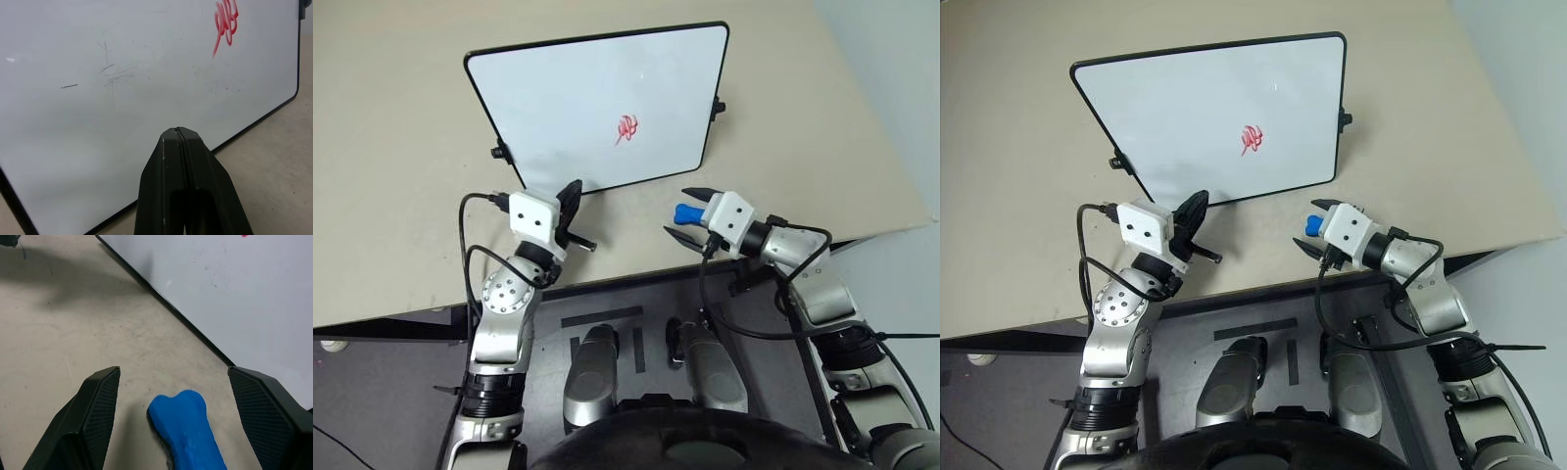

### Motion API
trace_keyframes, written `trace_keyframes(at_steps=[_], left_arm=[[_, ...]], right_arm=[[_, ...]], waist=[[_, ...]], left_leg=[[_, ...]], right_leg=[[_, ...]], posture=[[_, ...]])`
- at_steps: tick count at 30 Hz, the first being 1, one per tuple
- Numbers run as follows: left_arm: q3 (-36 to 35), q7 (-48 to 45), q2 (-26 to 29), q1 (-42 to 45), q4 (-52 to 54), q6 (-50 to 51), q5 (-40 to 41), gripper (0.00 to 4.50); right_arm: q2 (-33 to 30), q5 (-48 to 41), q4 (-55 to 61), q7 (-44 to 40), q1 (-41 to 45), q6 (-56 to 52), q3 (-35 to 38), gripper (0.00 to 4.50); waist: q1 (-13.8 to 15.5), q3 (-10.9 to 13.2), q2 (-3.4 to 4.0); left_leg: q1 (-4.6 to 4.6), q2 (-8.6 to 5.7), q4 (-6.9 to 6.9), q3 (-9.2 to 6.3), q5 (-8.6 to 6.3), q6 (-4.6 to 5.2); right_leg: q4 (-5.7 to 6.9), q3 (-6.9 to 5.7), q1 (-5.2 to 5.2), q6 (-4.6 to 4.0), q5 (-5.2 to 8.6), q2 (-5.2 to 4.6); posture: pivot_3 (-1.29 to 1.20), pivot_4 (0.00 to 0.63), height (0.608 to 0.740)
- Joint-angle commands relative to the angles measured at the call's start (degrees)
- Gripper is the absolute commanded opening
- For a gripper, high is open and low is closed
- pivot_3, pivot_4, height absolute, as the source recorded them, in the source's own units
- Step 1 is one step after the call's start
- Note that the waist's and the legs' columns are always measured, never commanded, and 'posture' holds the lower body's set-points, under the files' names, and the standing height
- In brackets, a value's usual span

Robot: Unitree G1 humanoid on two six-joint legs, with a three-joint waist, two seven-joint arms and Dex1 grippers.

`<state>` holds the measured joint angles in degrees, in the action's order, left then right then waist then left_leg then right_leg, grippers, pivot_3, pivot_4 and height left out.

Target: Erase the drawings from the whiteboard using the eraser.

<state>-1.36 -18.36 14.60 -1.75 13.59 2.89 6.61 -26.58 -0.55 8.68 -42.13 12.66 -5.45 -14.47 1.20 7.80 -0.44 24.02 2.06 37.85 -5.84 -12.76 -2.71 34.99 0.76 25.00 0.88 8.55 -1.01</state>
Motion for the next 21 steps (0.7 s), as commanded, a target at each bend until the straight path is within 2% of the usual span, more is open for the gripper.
trace_keyframes(at_steps=[1, 11, 21], left_arm=[[-0.7, -0.5, 1.4, -1.8, 4.4, -0.1, -0.1, 0.0], [0.8, -0.1, 0.6, -2.2, 3.9, 0.1, 0.0, 0.0], [1.6, -0.4, 0.0, -1.1, 2.3, -0.7, 0.0, 0.0]], right_arm=[[-0.9, -3.2, 4.0, -2.0, 1.1, -2.5, 1.8, 3.71], [-5.0, -6.5, 9.2, -5.0, -3.7, -8.2, 2.3, 3.71], [-5.7, -4.6, 5.4, -4.3, -3.2, -7.5, 1.8, 3.71]], waist=[[0.0, 0.0, 0.0], [0.1, 0.0, 0.0], [0.1, 0.0, 0.0]], left_leg=[[0.0, 0.0, 0.0, 0.0, 0.0, 0.0], [0.01, -0.11, 0.04, 0.03, -0.11, 0.11], [-0.05, -0.2, 0.12, 0.07, -0.21, 0.2]], right_leg=[[0.0, 0.0, 0.0, 0.0, 0.0, 0.0], [0.0, 0.26, -0.07, 0.21, 0.16, 0.03], [0.0, 0.76, -0.07, 0.29, 0.21, 0.22]], posture=[[0.0, 0.15, 0.74], [0.0, 0.15, 0.74], [0.0, 0.15, 0.74]])
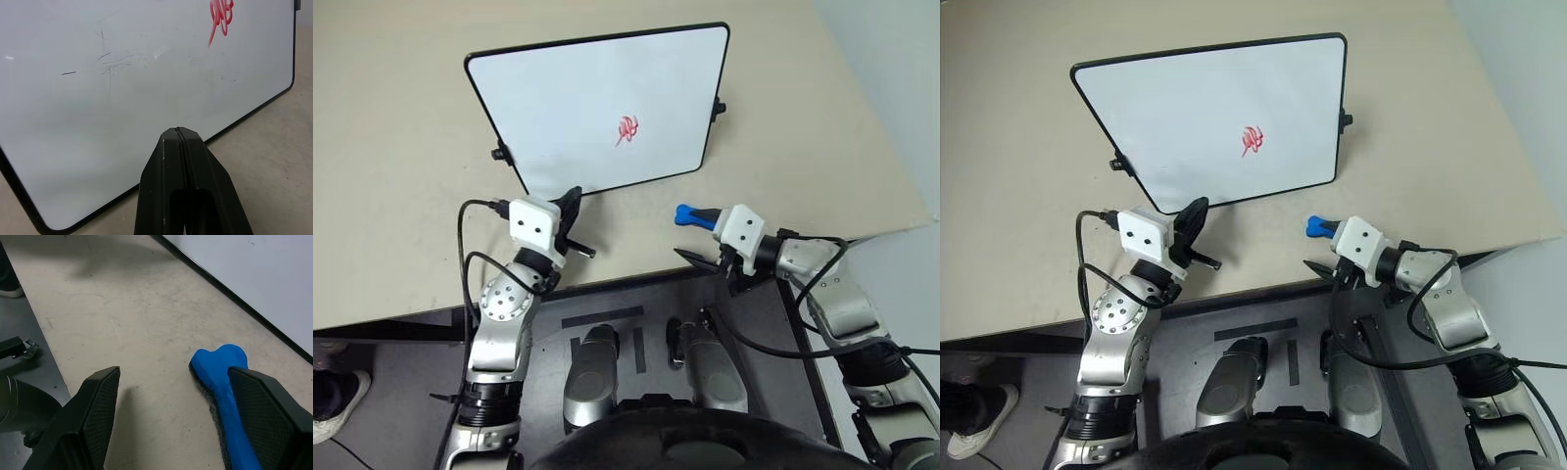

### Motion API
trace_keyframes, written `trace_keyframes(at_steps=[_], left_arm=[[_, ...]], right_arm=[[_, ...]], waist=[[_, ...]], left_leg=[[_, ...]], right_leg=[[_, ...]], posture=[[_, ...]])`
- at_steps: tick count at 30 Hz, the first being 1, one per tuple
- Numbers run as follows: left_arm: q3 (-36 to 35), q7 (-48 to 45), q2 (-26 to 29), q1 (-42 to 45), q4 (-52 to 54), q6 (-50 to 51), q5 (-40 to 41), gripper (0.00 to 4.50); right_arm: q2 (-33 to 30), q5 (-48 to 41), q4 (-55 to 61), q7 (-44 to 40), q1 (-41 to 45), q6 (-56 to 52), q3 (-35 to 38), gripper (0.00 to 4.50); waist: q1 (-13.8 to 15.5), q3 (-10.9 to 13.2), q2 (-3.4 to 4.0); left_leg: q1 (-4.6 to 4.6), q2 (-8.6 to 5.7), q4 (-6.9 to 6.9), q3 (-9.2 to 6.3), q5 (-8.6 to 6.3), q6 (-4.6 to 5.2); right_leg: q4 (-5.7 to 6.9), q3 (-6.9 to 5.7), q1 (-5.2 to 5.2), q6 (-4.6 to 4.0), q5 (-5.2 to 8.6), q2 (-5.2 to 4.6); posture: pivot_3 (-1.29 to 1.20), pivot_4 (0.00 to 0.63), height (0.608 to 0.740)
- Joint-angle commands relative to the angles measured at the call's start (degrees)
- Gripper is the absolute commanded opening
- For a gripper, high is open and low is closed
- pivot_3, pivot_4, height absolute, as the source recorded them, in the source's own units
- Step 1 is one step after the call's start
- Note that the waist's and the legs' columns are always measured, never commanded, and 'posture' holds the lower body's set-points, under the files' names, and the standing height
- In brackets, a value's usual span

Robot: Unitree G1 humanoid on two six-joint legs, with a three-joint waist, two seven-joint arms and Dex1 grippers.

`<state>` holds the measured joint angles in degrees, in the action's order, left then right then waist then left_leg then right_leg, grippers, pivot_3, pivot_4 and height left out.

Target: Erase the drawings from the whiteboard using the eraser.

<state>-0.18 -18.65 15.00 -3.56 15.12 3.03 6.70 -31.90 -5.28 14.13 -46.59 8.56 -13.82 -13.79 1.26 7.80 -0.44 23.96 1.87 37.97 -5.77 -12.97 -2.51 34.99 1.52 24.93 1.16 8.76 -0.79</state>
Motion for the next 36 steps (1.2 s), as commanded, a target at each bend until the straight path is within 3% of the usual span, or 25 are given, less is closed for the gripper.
trace_keyframes(at_steps=[1, 10, 13, 21, 29, 36], left_arm=[[0.4, 0.0, -0.5, 0.8, 0.8, -0.9, -0.1, 0.0], [0.8, 0.7, -1.1, 0.4, 1.0, -1.1, -0.3, 0.0], [0.7, 0.7, -1.1, 0.3, 0.9, -1.2, -0.3, 0.0], [0.7, 0.6, -1.2, 1.6, -0.2, -1.5, -0.3, 0.0], [0.7, 0.3, -1.0, 2.6, -1.2, -1.9, -0.2, 0.0], [0.7, 0.2, -1.1, 3.1, -1.6, -2.0, -0.2, 0.0]], right_arm=[[-0.3, 0.1, -0.3, 0.2, 1.0, 0.9, 1.1, 3.71], [-0.5, 0.0, -1.9, 0.4, 1.5, 0.1, 1.7, 3.71], [-0.6, 1.0, -2.5, 1.2, 1.9, 0.0, 1.7, 2.87], [-0.4, 3.3, -4.9, 3.0, 3.2, 1.7, 1.8, 0.09], [0.0, 4.3, -3.8, 3.1, 4.7, 4.8, 1.6, 0.04], [3.1, 6.8, -1.8, 2.7, 14.2, 13.2, -1.0, 0.04]], waist=[[0.0, 0.0, 0.0], [0.0, 0.0, 0.0], [0.0, 0.0, 0.0], [0.1, 0.0, -0.01], [0.1, 0.0, -0.01], [-0.4, 0.0, 0.01]], left_leg=[[0.01, -0.01, 0.01, 0.0, -0.01, 0.02], [0.0, -0.01, 0.03, 0.01, -0.09, 0.04], [0.0, -0.01, 0.05, 0.02, -0.09, 0.05], [-0.05, -0.01, 0.07, 0.01, -0.09, 0.06], [-0.05, -0.01, 0.11, 0.02, -0.08, 0.08], [-0.07, 0.02, 0.09, 0.03, -0.09, 0.06]], right_leg=[[0.0, 0.02, 0.0, 0.01, 0.01, 0.0], [0.0, 0.04, 0.0, 0.03, 0.02, 0.0], [0.01, 0.04, -0.01, 0.03, 0.02, 0.0], [0.03, 0.05, -0.04, 0.03, 0.01, 0.0], [0.04, 0.05, -0.05, 0.01, -0.01, 0.0], [0.06, 0.05, 0.03, -0.04, -0.05, 0.06]], posture=[[0.0, 0.15, 0.74], [0.0, 0.15, 0.74], [0.0, 0.15, 0.74], [0.0, 0.15, 0.74], [0.0, 0.15, 0.74], [0.0, 0.15, 0.74]])
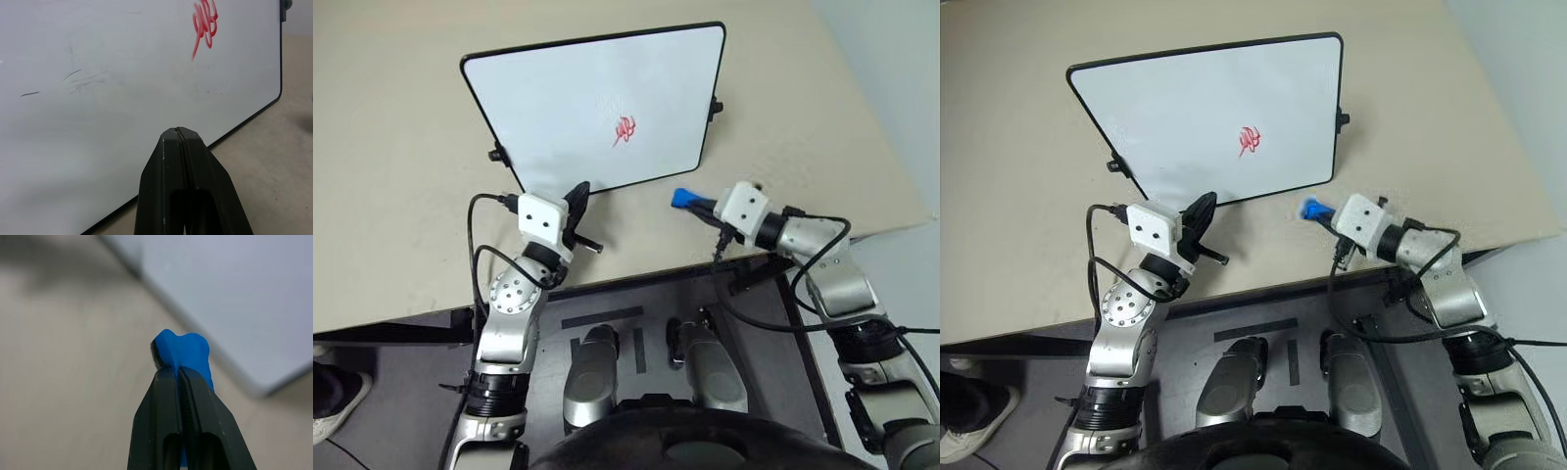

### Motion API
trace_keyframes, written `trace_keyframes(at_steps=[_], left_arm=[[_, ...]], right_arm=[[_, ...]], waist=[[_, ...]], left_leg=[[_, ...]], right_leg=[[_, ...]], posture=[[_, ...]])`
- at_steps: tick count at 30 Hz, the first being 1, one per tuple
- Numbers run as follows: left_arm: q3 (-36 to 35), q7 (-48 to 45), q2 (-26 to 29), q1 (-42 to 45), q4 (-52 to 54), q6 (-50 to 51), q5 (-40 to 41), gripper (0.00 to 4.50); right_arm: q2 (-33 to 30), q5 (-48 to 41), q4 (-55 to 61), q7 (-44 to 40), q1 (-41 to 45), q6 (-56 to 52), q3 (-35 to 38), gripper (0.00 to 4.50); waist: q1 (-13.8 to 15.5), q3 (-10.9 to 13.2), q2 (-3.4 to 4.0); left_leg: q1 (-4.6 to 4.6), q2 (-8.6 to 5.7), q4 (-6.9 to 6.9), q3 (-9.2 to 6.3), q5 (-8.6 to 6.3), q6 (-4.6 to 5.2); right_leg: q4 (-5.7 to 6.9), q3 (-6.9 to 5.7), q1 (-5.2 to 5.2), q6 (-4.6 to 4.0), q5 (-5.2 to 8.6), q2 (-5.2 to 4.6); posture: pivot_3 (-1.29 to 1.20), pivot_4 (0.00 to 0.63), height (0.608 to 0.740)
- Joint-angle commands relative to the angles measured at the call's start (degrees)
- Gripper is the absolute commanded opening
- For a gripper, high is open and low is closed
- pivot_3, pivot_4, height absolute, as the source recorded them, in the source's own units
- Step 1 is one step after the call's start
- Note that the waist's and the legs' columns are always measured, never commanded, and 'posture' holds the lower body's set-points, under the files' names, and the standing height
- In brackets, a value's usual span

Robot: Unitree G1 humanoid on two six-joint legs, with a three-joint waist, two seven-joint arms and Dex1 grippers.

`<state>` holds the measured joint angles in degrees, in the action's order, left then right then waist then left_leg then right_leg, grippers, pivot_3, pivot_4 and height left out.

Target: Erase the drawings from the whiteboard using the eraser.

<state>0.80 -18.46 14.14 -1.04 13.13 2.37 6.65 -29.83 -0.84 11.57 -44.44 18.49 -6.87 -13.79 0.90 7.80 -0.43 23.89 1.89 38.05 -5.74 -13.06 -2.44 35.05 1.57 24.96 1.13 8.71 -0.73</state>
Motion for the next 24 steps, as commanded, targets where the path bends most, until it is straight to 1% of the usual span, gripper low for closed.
trace_keyframes(at_steps=[1, 2, 3, 4, 6, 9, 13, 16, 18, 22, 24], left_arm=[[-0.2, 0.0, -0.2, 0.4, 0.5, -1.4, -0.1, 0.0], [-0.2, 0.0, -0.3, 0.3, 0.5, -1.5, -0.1, 0.0], [-0.1, 0.0, -0.3, 0.3, 0.5, -1.5, -0.1, 0.0], [-0.2, 0.0, -0.3, 0.2, 0.5, -1.6, -0.1, 0.0], [-0.3, -0.3, -0.2, -0.6, 1.1, -1.9, 0.3, 0.0], [-0.5, -0.8, 0.0, -1.7, 1.9, -2.4, 1.0, 0.0], [-0.6, -0.9, 0.0, -2.2, 2.4, -2.6, 1.2, 0.0], [-0.8, -0.7, -0.3, -2.5, 2.6, -2.8, 1.2, 0.0], [-0.9, -0.7, -0.3, -2.5, 2.5, -3.0, 1.2, 0.0], [-1.0, -0.7, -0.3, -2.5, 2.4, -3.1, 1.2, 0.0], [-1.0, -0.6, -0.3, -2.5, 2.4, -3.1, 1.2, 0.0]], right_arm=[[1.6, 3.4, -0.4, 1.4, 6.1, 8.4, -1.4, 0.04], [2.2, 4.1, -1.6, 1.9, 7.8, 10.1, -1.7, 0.04], [2.7, 4.4, -2.5, 2.1, 8.7, 11.1, -1.7, 0.04], [3.0, 5.7, -4.3, 2.4, 10.1, 13.4, -2.2, 0.04], [3.5, 9.4, -9.8, 4.1, 13.5, 19.8, -3.6, 0.04], [4.5, 12.8, -17.7, 6.7, 17.4, 26.6, -4.8, 0.04], [5.3, 18.6, -28.8, 12.5, 22.3, 35.0, -5.9, 0.04], [6.6, 20.8, -36.2, 15.1, 24.9, 39.3, -6.9, 0.04], [7.2, 21.6, -39.5, 15.3, 25.4, 41.5, -7.7, 0.04], [8.0, 22.7, -43.2, 15.3, 26.0, 44.3, -8.8, 0.04], [8.3, 23.8, -44.6, 16.6, 26.7, 45.1, -8.8, 0.04]], waist=[[0.0, 0.0, 0.01], [0.0, 0.0, 0.01], [0.0, 0.0, 0.0], [0.0, 0.0, 0.0], [0.1, 0.0, 0.0], [0.2, 0.0, 0.01], [0.3, 0.0, 0.01], [0.2, 0.0, 0.02], [0.1, 0.0, 0.02], [0.1, 0.0, 0.02], [0.1, 0.0, 0.02]], left_leg=[[-0.01, 0.01, 0.0, 0.0, 0.0, 0.0], [0.0, 0.01, -0.01, -0.01, -0.01, 0.0], [0.01, 0.01, -0.01, -0.01, -0.01, 0.01], [0.0, 0.02, -0.01, -0.01, -0.02, 0.01], [0.01, 0.02, -0.01, -0.01, -0.04, 0.05], [0.06, 0.01, 0.0, 0.01, -0.08, 0.07], [0.08, 0.02, -0.01, 0.01, -0.13, 0.04], [0.08, 0.03, -0.01, 0.02, -0.21, 0.01], [0.07, 0.02, -0.01, 0.02, -0.22, 0.02], [0.05, 0.03, -0.01, 0.01, -0.23, 0.01], [0.05, 0.02, 0.0, 0.01, -0.23, 0.0]], right_leg=[[0.0, 0.0, 0.0, 0.0, 0.0, 0.01], [0.01, 0.0, 0.03, -0.11, -0.07, 0.0], [0.0, 0.0, 0.06, -0.49, -0.3, -0.01], [0.0, 0.0, 0.05, -0.56, -0.35, -0.01], [-0.02, 0.0, 0.06, -0.6, -0.37, -0.03], [-0.01, 0.01, 0.15, -0.65, -0.4, -0.1], [0.0, 0.0, 0.24, -0.7, -0.44, -0.11], [0.02, -0.02, 0.35, -0.81, -0.53, -0.12], [0.03, -0.01, 0.36, -0.84, -0.55, -0.12], [0.05, -0.01, 0.38, -0.87, -0.58, -0.12], [0.05, 0.0, 0.38, -0.9, -0.6, -0.12]], posture=[[0.0, 0.15, 0.74], [0.0, 0.15, 0.74], [0.0, 0.15, 0.74], [0.0, 0.15, 0.74], [0.0, 0.15, 0.74], [0.0, 0.15, 0.74], [0.0, 0.15, 0.74], [0.0, 0.15, 0.74], [0.0, 0.15, 0.74], [0.0, 0.15, 0.74], [0.0, 0.15, 0.74]])
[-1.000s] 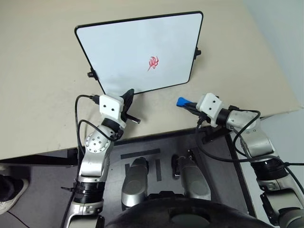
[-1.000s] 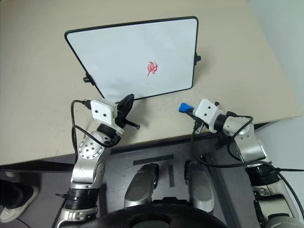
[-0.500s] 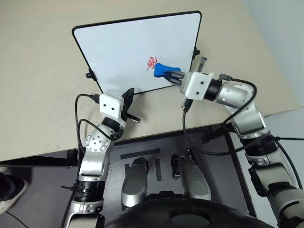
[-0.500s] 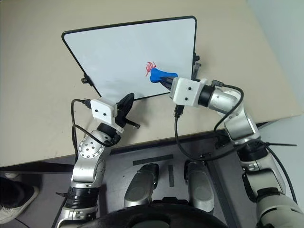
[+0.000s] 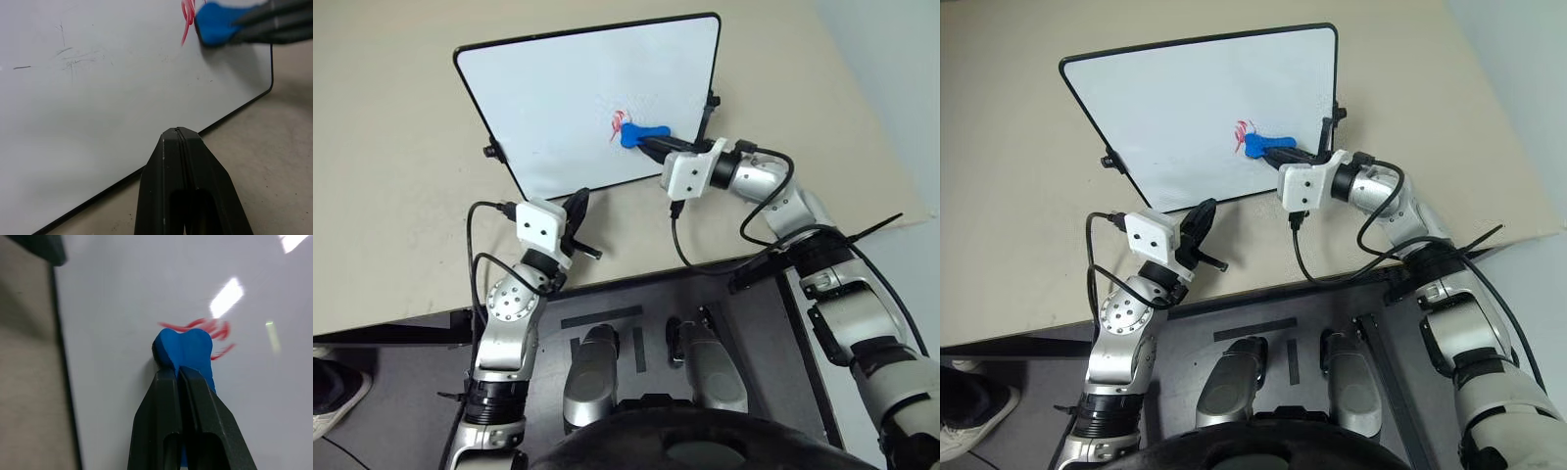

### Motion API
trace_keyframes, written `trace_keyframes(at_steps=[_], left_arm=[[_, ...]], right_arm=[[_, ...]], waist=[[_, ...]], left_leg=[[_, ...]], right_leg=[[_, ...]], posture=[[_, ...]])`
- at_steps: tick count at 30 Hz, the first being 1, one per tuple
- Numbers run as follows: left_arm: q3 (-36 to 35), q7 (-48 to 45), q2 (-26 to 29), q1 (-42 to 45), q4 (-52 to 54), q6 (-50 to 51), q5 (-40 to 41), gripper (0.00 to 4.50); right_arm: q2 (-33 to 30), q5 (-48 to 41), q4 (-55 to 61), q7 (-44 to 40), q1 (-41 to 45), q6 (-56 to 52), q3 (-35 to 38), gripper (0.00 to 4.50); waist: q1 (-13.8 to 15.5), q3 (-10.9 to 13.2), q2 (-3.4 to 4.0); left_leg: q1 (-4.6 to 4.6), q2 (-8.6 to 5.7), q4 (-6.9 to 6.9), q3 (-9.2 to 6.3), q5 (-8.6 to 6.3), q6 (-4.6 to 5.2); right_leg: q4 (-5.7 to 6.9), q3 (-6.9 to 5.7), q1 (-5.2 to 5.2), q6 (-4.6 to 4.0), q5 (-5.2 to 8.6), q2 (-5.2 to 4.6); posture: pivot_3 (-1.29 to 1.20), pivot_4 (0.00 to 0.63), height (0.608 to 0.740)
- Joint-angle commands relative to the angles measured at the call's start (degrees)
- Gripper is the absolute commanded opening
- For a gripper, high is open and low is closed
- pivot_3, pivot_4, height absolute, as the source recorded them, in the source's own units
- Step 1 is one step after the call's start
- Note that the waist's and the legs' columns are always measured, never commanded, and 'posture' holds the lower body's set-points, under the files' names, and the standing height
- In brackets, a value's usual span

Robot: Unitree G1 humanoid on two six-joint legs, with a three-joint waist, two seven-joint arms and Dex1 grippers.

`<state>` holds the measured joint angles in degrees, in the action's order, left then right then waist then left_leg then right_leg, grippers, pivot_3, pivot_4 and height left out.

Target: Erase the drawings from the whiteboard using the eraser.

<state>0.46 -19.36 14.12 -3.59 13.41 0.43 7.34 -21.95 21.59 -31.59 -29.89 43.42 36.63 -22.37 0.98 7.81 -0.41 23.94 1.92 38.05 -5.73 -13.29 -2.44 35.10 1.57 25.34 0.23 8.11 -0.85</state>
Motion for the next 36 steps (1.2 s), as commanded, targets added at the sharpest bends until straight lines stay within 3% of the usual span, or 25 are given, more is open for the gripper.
trace_keyframes(at_steps=[1, 12, 36], left_arm=[[-0.7, 0.3, -0.3, 0.1, 2.1, -1.2, 0.4, 0.0], [-0.4, 0.5, -0.5, 0.6, 1.9, -1.2, 0.2, 0.0], [-0.4, 0.0, -0.6, 2.0, 1.1, -1.2, 0.1, 0.0]], right_arm=[[0.6, 1.9, -2.1, 3.0, 2.4, 1.8, 0.0, 0.04], [-0.2, 6.9, -3.2, 16.1, 6.3, 4.4, 2.7, 0.04], [0.7, 8.5, -8.5, 14.2, 4.2, 3.2, -0.9, 0.04]], waist=[[0.0, 0.0, 0.0], [-0.2, 0.0, 0.02], [-0.3, 0.0, 0.03]], left_leg=[[0.0, 0.0, 0.0, 0.0, 0.0, -0.01], [0.02, 0.01, -0.01, 0.0, -0.05, -0.07], [-0.01, 0.01, 0.0, 0.0, -0.16, -0.25]], right_leg=[[-0.01, 0.0, 0.01, -0.01, -0.01, 0.0], [0.0, 0.01, 0.18, -0.12, -0.23, 0.0], [-0.07, 0.06, 0.18, -0.15, -0.48, 0.01]], posture=[[0.0, 0.15, 0.74], [0.0, 0.15, 0.74], [0.0, 0.15, 0.74]])
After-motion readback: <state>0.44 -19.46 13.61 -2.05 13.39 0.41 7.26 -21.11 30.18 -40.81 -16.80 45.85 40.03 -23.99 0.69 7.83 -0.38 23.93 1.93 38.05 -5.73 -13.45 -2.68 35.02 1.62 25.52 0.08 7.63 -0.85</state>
